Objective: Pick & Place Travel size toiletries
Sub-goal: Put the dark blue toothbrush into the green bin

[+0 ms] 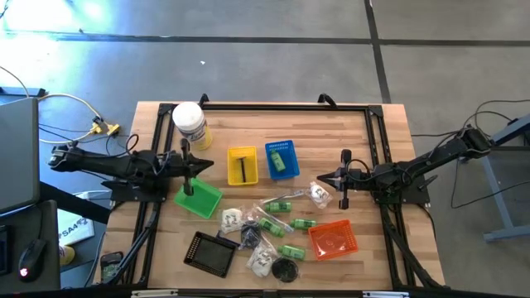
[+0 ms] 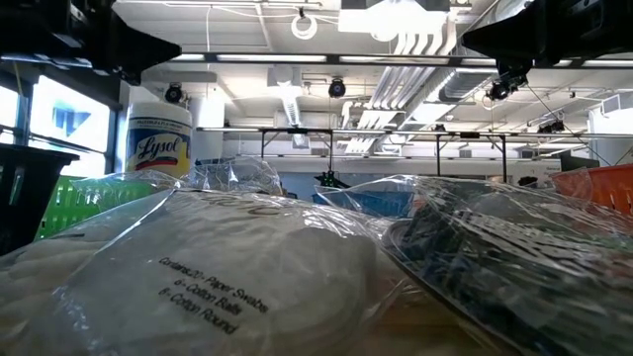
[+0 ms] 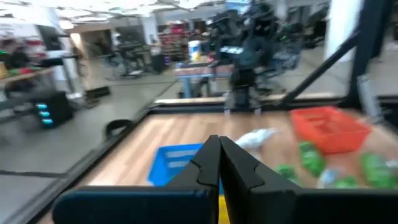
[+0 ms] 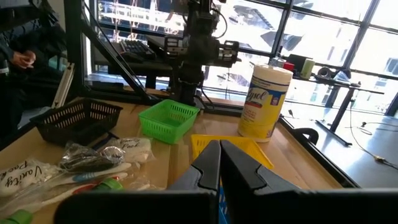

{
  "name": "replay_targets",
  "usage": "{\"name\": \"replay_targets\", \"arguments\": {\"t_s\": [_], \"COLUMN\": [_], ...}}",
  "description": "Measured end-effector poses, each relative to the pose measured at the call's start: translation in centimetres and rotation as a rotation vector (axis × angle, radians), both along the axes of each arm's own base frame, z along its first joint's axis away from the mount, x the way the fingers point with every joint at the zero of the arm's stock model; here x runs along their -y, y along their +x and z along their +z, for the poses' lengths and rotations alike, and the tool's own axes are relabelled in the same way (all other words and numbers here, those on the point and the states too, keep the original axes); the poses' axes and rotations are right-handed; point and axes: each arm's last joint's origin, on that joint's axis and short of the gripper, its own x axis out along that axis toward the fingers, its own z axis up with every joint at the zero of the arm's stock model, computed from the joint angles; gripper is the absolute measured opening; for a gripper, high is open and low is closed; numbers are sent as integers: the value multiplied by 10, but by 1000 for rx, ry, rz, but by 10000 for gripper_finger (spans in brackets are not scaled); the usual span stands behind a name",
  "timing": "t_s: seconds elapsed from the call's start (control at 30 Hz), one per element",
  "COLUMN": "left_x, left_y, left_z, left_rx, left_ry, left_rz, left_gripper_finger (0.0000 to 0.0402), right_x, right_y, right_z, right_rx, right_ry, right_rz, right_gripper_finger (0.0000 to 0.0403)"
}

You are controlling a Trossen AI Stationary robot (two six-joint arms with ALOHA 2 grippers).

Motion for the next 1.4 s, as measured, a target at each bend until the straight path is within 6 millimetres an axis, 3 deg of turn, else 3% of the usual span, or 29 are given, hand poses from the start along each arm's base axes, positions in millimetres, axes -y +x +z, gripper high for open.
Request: {"name": "replay_targets", "arguments": {"t_s": [0.27,0.67,1.0,1.17,1.4], "left_x": [-2,-3,-3,-3,-3], "left_y": [-9,-10,-10,-10,-10], "left_z": [-13,-17,-19,-20,-20], "left_rx": [-86,-134,-135,-142,-138], "left_ry": [-13,28,-43,-50,-69], "left_rz": [9,59,59,45,44], "left_gripper_finger": [0,0,0,0,0], "right_x": [0,6,-8,-17,-22], "right_y": [3,20,73,96,118], "right_z": [-4,-25,3,-6,-42], "right_rx": [-27,-141,-514,-701,-855], "right_ry": [15,120,205,233,219], "right_rz": [-5,-128,-116,-91,-99], "right_gripper_finger": [3,3,5,43,152]}}
